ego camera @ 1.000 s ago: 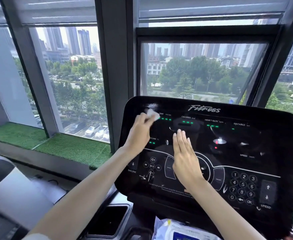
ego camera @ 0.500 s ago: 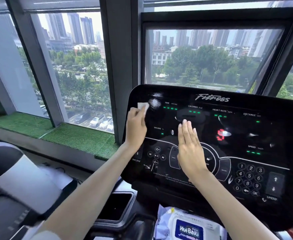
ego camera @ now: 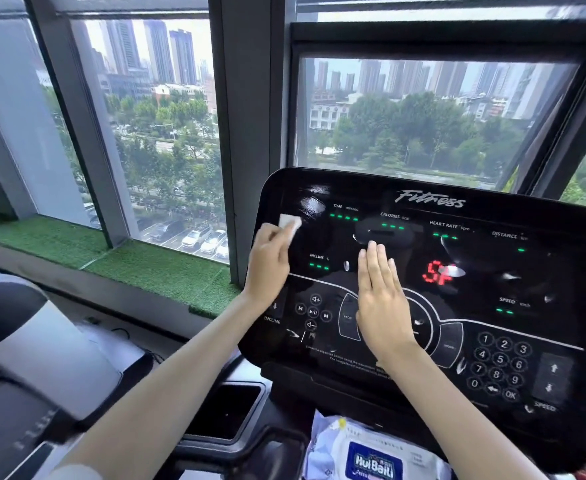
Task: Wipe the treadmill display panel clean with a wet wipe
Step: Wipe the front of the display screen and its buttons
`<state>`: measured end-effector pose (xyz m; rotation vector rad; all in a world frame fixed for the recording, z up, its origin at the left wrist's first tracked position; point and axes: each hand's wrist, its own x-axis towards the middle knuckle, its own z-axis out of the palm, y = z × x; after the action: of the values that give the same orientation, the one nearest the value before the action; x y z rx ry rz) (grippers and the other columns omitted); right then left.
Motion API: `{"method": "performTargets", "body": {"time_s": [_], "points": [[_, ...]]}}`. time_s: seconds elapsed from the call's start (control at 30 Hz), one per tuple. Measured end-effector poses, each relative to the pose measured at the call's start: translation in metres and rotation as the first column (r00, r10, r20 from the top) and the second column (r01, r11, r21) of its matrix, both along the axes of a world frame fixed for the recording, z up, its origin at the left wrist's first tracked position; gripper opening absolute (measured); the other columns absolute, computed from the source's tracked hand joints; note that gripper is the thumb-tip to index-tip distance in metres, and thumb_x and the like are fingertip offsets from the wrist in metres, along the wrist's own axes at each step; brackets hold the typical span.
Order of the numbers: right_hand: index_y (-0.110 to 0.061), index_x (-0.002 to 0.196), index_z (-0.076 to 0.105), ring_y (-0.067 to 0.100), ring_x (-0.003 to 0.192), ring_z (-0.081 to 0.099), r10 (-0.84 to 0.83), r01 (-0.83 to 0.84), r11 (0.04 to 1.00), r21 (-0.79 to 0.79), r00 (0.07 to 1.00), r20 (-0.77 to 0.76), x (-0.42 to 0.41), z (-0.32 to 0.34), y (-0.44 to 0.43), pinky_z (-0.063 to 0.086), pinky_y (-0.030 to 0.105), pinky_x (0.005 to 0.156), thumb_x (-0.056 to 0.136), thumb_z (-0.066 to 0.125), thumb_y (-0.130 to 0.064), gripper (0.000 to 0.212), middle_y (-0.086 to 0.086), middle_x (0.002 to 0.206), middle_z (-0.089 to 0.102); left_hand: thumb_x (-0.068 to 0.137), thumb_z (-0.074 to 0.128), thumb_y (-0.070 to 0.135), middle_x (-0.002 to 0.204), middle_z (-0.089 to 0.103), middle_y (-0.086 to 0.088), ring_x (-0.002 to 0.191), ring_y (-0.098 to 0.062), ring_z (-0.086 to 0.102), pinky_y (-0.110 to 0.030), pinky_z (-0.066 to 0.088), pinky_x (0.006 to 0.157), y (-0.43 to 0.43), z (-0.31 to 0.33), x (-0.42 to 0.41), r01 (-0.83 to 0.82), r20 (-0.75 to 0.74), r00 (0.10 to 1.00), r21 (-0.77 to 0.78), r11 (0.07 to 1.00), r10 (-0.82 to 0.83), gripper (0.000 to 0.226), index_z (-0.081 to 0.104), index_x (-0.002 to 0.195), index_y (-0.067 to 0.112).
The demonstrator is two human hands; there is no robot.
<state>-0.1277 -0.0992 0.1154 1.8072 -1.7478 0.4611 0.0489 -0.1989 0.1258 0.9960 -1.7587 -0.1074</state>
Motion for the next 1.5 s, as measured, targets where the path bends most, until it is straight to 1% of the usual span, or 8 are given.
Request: {"method": "performTargets", "body": {"time_s": [0.2,0.33,0.5,0.63,0.8,0.93,1.07,1.5], "points": [[0.014,0.136,0.032,0.041,0.136,0.027,0.002,-0.002,1.000,-0.001,1.000,-0.008,-0.001,0.000,0.000,0.031,0.051,0.108,0.062,0.059,0.014,0.079,0.031,0.145,0.029,0.086,0.051,-0.012,0.093,0.048,-0.005,0.084,-0.015,0.046,-0.025,0.046,0.073,0.006,0.007,-0.007,0.224,0.301,0.937,-0.129,0.966,-0.177,0.047,0.054,0.129,0.007],[0.014,0.135,0.033,0.042,0.135,0.027,-0.003,0.002,1.000,0.014,1.000,0.015,0.001,0.000,0.000,0.033,0.052,0.107,0.058,0.062,0.014,0.083,0.032,0.144,0.030,0.090,0.048,-0.007,0.091,0.044,-0.002,0.084,-0.017,0.048,-0.022,0.045,0.078,-0.007,0.027,-0.013,-0.122,-0.126,0.983,0.083,0.989,0.132,0.046,0.051,0.132,0.013],[0.014,0.133,0.036,0.042,0.134,0.031,0.016,-0.016,1.000,0.014,1.000,0.002,-0.002,0.004,0.003,0.034,0.051,0.106,0.056,0.062,0.012,0.082,0.032,0.143,0.032,0.086,0.050,-0.010,0.099,0.046,-0.004,0.088,-0.013,0.044,-0.020,0.042,0.079,0.010,0.017,-0.035,0.277,0.380,0.900,-0.115,0.954,-0.215,0.056,0.045,0.134,0.018],[0.013,0.135,0.034,0.041,0.135,0.030,-0.008,0.008,0.999,0.040,1.000,-0.006,0.000,0.005,0.003,0.034,0.050,0.107,0.057,0.065,0.007,0.084,0.031,0.144,0.031,0.087,0.048,-0.013,0.094,0.042,-0.002,0.087,-0.014,0.043,-0.020,0.040,0.077,-0.004,0.037,-0.038,-0.107,-0.091,0.990,0.048,0.993,0.111,0.053,0.048,0.134,0.010],[0.014,0.132,0.040,0.041,0.132,0.035,0.025,-0.026,0.999,0.022,0.999,0.032,-0.002,0.006,0.004,0.037,0.051,0.104,0.052,0.067,0.011,0.084,0.031,0.141,0.036,0.086,0.050,-0.011,0.104,0.045,-0.006,0.092,-0.012,0.043,-0.026,0.047,0.082,0.004,0.028,-0.048,0.253,0.347,0.917,-0.132,0.959,-0.194,0.054,0.046,0.135,0.011],[0.012,0.132,0.040,0.038,0.132,0.036,0.058,-0.058,0.998,-0.004,0.996,0.072,-0.003,0.007,0.005,0.037,0.049,0.104,0.053,0.062,0.014,0.083,0.028,0.141,0.038,0.083,0.048,-0.018,0.094,0.043,-0.003,0.089,-0.016,0.042,-0.025,0.045,0.082,-0.005,0.041,-0.047,-0.078,-0.089,0.993,0.007,0.997,0.079,0.055,0.053,0.130,0.010],[0.010,0.133,0.041,0.035,0.133,0.035,0.095,-0.095,0.995,0.009,0.994,0.062,-0.007,0.010,0.008,0.036,0.046,0.106,0.055,0.059,0.013,0.081,0.026,0.142,0.037,0.087,0.051,-0.010,0.096,0.046,-0.005,0.088,-0.007,0.035,-0.022,0.043,0.083,0.007,0.031,-0.060,0.275,0.315,0.926,-0.183,0.944,-0.209,0.049,0.052,0.131,0.010],[0.005,0.143,0.021,0.029,0.142,0.011,0.050,-0.043,0.999,-0.031,0.968,0.246,-0.044,0.014,0.032,0.017,0.040,0.114,0.062,0.055,0.019,0.089,0.019,0.152,0.018,0.085,0.047,-0.016,0.091,0.041,0.000,0.082,-0.015,0.047,-0.012,0.034,0.084,0.005,0.045,-0.070,0.053,-0.168,0.984,-0.010,0.999,-0.054,0.052,0.056,0.128,0.012]]}}
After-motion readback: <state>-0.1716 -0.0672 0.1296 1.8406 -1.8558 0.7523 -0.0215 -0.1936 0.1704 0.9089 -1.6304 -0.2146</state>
